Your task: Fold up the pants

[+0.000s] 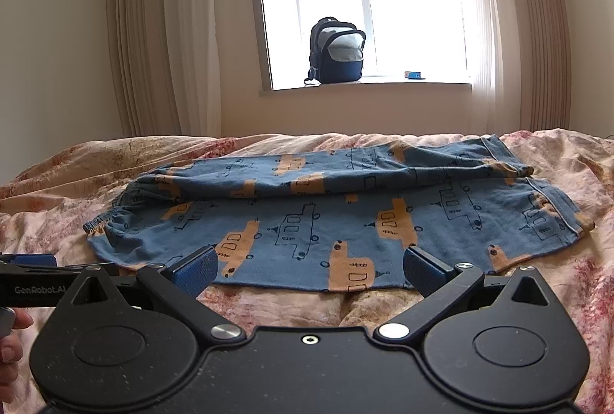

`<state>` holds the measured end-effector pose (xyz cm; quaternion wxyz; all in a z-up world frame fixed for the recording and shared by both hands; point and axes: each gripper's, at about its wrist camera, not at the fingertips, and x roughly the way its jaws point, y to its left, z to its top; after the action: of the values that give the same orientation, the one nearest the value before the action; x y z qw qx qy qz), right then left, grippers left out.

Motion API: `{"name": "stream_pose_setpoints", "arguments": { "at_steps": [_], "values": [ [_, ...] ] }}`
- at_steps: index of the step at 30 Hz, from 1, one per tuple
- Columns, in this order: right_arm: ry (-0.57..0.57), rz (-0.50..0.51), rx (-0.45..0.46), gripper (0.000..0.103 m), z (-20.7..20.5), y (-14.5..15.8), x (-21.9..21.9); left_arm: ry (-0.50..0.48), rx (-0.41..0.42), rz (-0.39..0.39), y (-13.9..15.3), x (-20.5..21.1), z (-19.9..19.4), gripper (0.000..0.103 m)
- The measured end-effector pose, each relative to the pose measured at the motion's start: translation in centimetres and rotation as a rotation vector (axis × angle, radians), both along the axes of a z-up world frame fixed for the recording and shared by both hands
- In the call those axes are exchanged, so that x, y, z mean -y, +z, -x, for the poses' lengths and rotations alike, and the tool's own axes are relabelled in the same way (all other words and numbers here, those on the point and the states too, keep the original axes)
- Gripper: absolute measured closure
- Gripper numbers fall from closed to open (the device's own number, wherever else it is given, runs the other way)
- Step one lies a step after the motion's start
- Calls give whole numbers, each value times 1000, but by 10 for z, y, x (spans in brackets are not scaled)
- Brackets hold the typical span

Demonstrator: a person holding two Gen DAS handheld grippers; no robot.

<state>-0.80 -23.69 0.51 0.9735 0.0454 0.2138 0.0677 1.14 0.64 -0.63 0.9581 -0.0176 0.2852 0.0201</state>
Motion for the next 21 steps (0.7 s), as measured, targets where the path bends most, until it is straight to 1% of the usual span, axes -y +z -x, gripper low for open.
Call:
{"name": "stream_pose_setpoints", "arguments": {
  "at_steps": [4,7,9,11,14,16,18,20,21],
  "values": [
    [3,-14,17,0,1,6,2,21,-20,-3,6,-1,-11,0],
    [-7,-47,49,0,2,15,8,27,-73,-53,17,-2,-30,0],
    [-18,-98,72,0,2,24,18,-9,-77,-106,35,-3,-44,0],
    [-36,-163,84,0,-1,33,31,-37,-103,-160,56,-5,-62,0],
    [-27,-219,71,0,-19,50,51,-45,-156,-201,88,-12,-91,0],
    [30,-243,49,0,-41,63,62,-26,-191,-219,110,-21,-115,0],
    [131,-285,27,0,-72,75,76,-16,-219,-218,125,-30,-138,0],
    [241,-307,-27,0,-110,85,86,-16,-233,-226,132,-39,-163,0],
    [278,-288,-58,0,-130,89,87,-11,-237,-235,132,-42,-175,0]
  ]
}}
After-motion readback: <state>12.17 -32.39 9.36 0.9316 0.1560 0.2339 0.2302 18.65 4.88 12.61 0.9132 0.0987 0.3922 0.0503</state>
